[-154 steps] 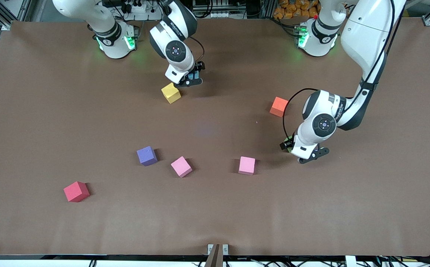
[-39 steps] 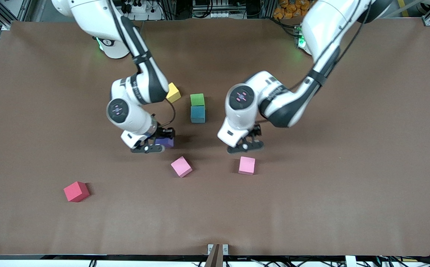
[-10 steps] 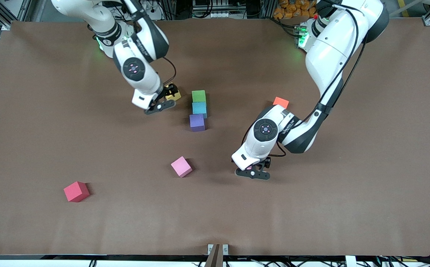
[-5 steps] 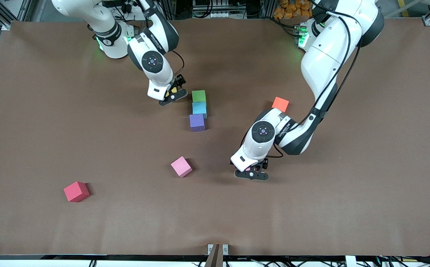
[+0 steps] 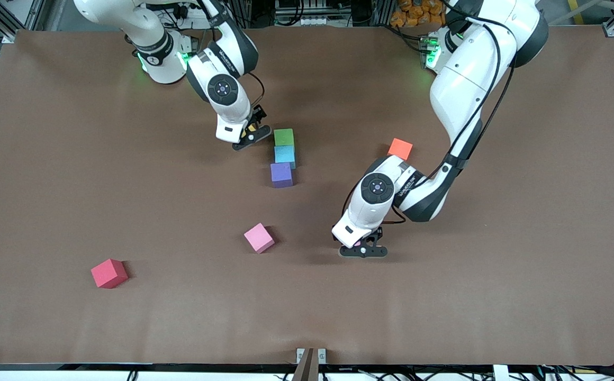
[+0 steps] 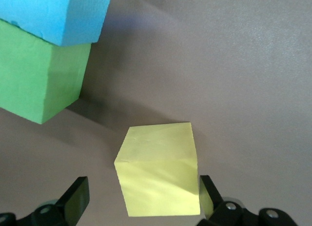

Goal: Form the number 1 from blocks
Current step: 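Grasp the yellow cube with the right gripper while the left gripper lifts pink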

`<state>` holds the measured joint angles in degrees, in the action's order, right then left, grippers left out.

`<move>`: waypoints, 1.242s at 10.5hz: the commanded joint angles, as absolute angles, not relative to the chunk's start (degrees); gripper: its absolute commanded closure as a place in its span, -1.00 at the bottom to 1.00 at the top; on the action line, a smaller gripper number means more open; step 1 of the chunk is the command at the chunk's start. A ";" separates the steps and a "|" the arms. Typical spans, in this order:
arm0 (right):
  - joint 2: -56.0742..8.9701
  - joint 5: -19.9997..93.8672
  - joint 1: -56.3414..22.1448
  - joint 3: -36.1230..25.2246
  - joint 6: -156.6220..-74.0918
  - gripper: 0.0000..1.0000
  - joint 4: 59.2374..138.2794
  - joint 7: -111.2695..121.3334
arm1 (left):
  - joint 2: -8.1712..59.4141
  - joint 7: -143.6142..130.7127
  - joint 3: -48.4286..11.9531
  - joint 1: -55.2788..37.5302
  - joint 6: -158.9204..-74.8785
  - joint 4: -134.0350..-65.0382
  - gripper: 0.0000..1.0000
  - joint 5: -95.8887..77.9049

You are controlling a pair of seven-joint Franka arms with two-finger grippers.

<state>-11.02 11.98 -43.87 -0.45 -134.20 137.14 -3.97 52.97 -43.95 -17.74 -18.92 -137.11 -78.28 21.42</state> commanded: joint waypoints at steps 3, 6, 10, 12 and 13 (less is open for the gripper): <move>-12.04 11.16 -44.29 -0.35 -135.00 -1.00 137.64 -3.52 | 48.70 -47.55 -17.58 -18.72 -129.84 -78.84 1.00 19.95; -14.15 11.07 -44.65 -0.44 -136.58 -1.00 137.64 -3.52 | 42.12 -49.74 -20.38 -18.63 -125.51 -87.06 1.00 19.95; -13.54 11.16 -43.95 -0.53 -136.23 0.41 137.55 -4.56 | 31.48 -59.29 -28.19 -19.16 -125.51 -104.56 1.00 19.95; -10.40 11.42 -42.73 -0.35 -135.10 0.40 137.72 -8.24 | 31.29 -68.68 -34.86 -19.51 -125.68 -108.18 1.00 20.82; -8.20 11.43 -41.41 -0.35 -132.30 0.38 137.72 -8.61 | 31.38 -72.47 -37.33 -20.38 -126.12 -109.93 1.00 21.44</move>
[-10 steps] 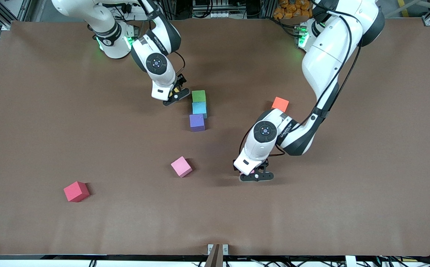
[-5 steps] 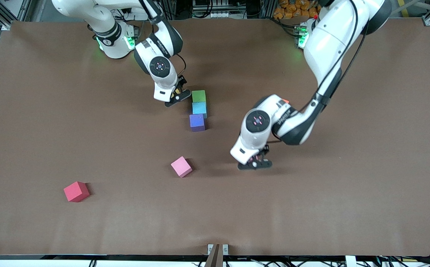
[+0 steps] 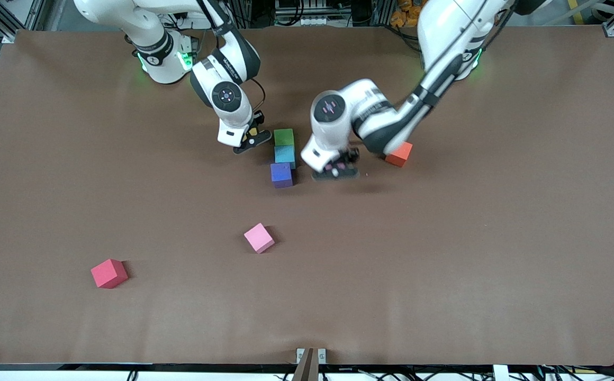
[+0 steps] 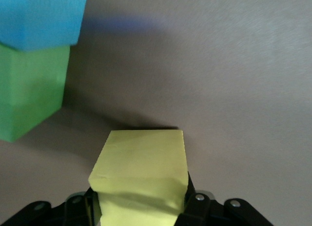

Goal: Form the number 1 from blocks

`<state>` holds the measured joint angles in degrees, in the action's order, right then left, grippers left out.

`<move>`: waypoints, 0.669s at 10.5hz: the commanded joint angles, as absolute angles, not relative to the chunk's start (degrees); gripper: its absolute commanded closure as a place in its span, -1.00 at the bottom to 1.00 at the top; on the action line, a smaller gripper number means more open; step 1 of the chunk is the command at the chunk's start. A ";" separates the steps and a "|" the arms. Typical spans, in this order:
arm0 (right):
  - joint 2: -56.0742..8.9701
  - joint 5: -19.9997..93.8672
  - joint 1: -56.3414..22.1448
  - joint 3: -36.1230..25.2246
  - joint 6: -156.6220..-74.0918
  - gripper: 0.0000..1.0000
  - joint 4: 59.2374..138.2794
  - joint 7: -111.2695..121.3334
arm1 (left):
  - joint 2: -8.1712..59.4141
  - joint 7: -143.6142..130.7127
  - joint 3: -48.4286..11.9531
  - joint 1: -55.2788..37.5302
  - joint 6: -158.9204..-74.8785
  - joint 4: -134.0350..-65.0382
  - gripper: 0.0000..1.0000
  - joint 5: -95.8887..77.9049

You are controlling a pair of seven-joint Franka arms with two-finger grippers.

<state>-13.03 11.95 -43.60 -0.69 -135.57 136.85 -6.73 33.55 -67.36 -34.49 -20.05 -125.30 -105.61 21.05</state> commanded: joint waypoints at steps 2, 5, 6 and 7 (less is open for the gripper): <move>-3.71 11.43 -37.37 -0.35 -127.03 0.35 137.72 -7.83 | 31.20 -80.63 -40.59 -23.02 -129.61 -115.46 1.00 24.06; 0.52 11.25 -31.39 -0.44 -122.18 0.35 137.72 -7.56 | 32.60 -96.99 -45.70 -26.17 -133.42 -119.36 1.00 32.16; 1.31 11.25 -30.25 -0.44 -121.56 0.35 137.72 -6.78 | 33.04 -99.12 -45.79 -28.37 -133.42 -118.57 1.00 31.65; 1.93 11.25 -28.84 -0.44 -120.42 0.35 137.72 -5.11 | 33.57 -101.84 -45.88 -29.95 -133.42 -117.00 1.00 31.47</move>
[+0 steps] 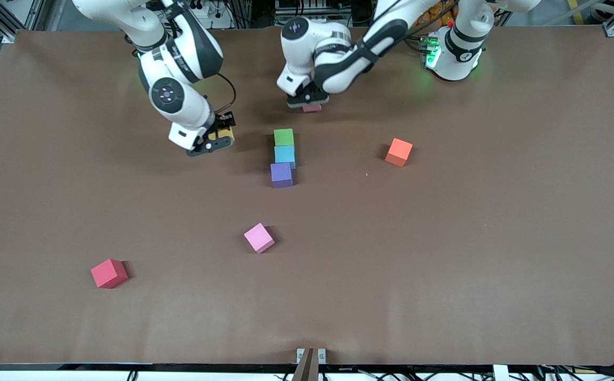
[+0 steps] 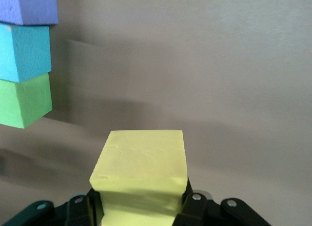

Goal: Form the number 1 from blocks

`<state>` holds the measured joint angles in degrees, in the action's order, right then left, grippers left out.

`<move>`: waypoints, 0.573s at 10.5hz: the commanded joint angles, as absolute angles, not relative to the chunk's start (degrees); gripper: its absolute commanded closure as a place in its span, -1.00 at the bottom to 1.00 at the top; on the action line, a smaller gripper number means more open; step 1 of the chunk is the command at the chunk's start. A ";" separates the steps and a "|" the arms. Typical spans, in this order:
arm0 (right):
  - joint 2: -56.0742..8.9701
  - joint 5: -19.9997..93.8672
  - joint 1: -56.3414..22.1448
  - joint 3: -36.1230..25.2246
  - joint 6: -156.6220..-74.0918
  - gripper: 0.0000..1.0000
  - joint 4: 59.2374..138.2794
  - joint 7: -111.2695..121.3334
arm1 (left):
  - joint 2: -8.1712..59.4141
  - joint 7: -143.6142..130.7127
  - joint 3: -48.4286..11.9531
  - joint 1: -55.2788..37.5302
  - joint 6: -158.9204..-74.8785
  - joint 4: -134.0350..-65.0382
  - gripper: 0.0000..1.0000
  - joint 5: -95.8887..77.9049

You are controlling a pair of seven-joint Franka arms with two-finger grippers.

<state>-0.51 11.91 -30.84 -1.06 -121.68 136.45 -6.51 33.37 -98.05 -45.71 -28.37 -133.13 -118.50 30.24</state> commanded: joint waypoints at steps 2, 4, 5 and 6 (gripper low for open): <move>2.29 11.16 -26.81 -0.53 -119.97 0.35 137.46 -4.22 | 37.77 -105.54 -45.62 -31.72 -133.42 -110.08 1.00 30.94; 1.15 10.99 -24.71 -0.62 -122.33 0.35 136.06 -4.22 | 40.77 -106.96 -45.18 -32.25 -133.33 -104.61 1.00 31.02; 0.10 10.99 -24.09 -0.70 -125.13 0.35 135.27 -4.31 | 40.78 -106.35 -43.52 -32.69 -133.33 -103.89 1.00 31.46; -0.78 10.99 -23.65 -0.70 -127.16 0.35 133.96 -4.74 | 40.87 -104.78 -41.77 -33.65 -133.33 -103.54 1.00 31.90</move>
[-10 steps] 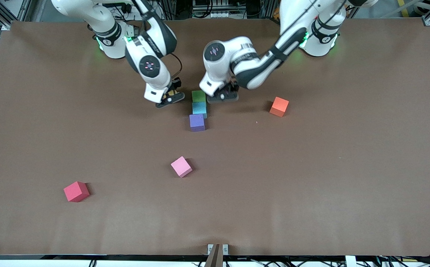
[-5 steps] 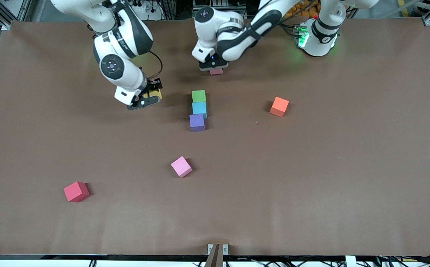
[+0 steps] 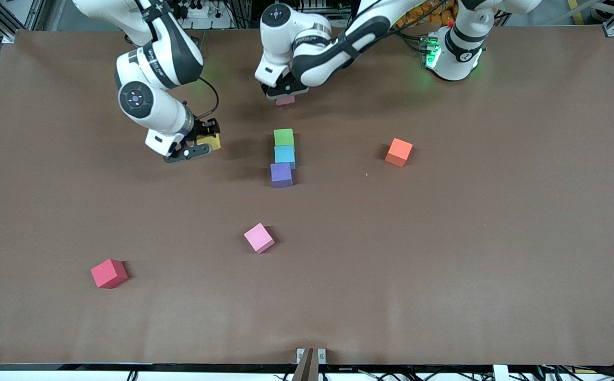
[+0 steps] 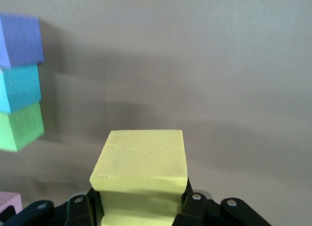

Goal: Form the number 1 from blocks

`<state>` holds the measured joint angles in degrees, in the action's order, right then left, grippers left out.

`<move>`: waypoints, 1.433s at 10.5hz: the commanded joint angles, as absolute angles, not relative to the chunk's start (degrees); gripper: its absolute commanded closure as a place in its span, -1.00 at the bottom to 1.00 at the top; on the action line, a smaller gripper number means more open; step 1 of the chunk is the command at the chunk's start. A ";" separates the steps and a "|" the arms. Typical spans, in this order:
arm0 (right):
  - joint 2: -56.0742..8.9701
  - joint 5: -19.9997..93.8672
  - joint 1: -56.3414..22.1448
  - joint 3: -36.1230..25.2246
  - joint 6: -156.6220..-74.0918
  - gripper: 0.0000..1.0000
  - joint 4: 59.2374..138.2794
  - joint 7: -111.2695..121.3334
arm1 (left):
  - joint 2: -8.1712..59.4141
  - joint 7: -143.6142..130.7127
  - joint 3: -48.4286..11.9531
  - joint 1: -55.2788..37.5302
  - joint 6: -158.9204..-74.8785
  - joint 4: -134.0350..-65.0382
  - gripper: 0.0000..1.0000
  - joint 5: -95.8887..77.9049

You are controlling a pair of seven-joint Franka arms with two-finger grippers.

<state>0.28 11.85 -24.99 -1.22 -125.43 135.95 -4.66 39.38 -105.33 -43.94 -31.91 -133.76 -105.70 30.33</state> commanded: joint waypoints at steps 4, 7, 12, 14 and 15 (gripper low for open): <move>-3.07 10.99 -21.97 -0.79 -127.27 0.35 127.71 -5.10 | 42.89 -95.72 -39.47 -34.36 -133.24 -100.20 1.00 29.97; -4.65 10.99 -21.62 -1.67 -127.35 0.35 124.73 -5.01 | 44.65 -94.84 -37.19 -35.94 -133.07 -97.83 1.00 29.97; -5.89 11.07 -21.53 -1.67 -127.44 0.34 122.70 -5.01 | 44.65 -94.57 -34.81 -36.91 -132.98 -97.73 1.00 30.06; -6.06 11.07 -21.53 -1.67 -127.53 0.34 122.26 -5.10 | 45.17 -94.48 -34.80 -36.83 -132.98 -97.65 1.00 30.23; -6.50 11.07 -21.53 -1.67 -127.53 0.34 121.99 -5.01 | 45.52 -94.48 -34.80 -36.83 -133.07 -97.65 1.00 30.32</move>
<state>-5.38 11.85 -22.30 -2.13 -127.78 123.45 -4.73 44.61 -95.63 -35.33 -36.00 -133.70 -98.96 30.34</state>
